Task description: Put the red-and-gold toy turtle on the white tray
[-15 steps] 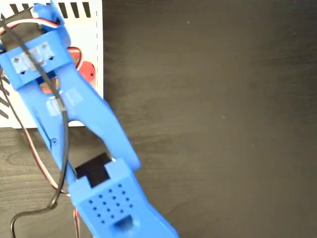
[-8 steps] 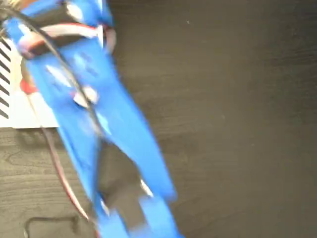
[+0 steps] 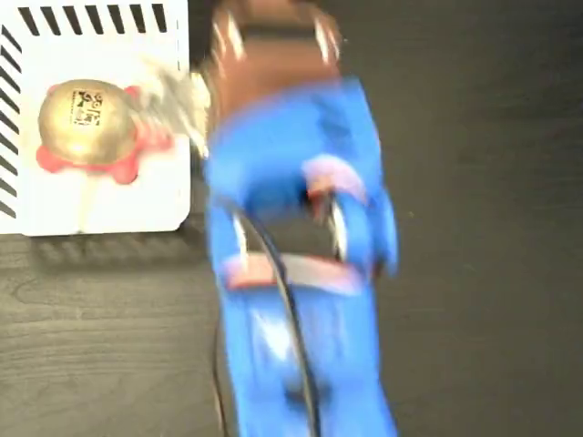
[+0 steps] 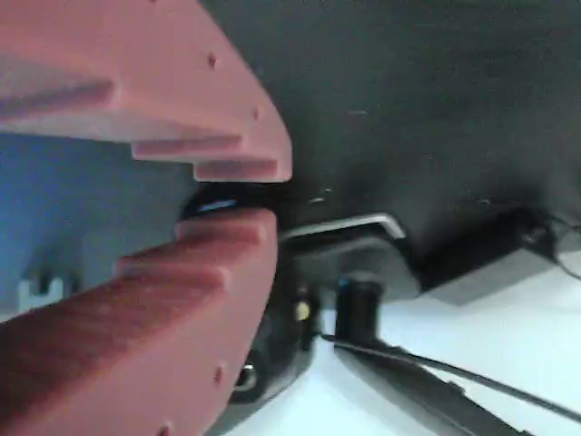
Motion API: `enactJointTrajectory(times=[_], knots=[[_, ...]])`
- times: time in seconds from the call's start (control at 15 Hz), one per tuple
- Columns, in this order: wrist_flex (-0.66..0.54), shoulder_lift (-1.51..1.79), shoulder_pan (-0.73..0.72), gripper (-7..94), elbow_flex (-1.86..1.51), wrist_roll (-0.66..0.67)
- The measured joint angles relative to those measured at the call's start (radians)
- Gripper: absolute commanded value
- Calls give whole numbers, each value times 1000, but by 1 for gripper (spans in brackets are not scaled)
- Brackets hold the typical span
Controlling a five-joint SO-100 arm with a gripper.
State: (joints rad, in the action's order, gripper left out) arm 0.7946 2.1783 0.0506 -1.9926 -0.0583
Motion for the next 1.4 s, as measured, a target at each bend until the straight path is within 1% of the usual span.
enactJointTrajectory(times=[0.13, 0.2, 0.33, 0.4, 0.67, 0.8, 0.93, 1.13, 1.4], knots=[[-67, 187, -6, 0, -285, 41], [-83, 279, -2, 0, -420, 52], [-84, 499, -3, 0, -663, 57], [-66, 583, 15, 0, -735, 57], [126, 884, 6, 0, -946, 71], [224, 989, 6, 0, -973, 67], [316, 1060, 6, 0, -973, 63], [430, 1065, -20, 0, -973, 63], [440, 1065, -44, 0, -973, 63]])
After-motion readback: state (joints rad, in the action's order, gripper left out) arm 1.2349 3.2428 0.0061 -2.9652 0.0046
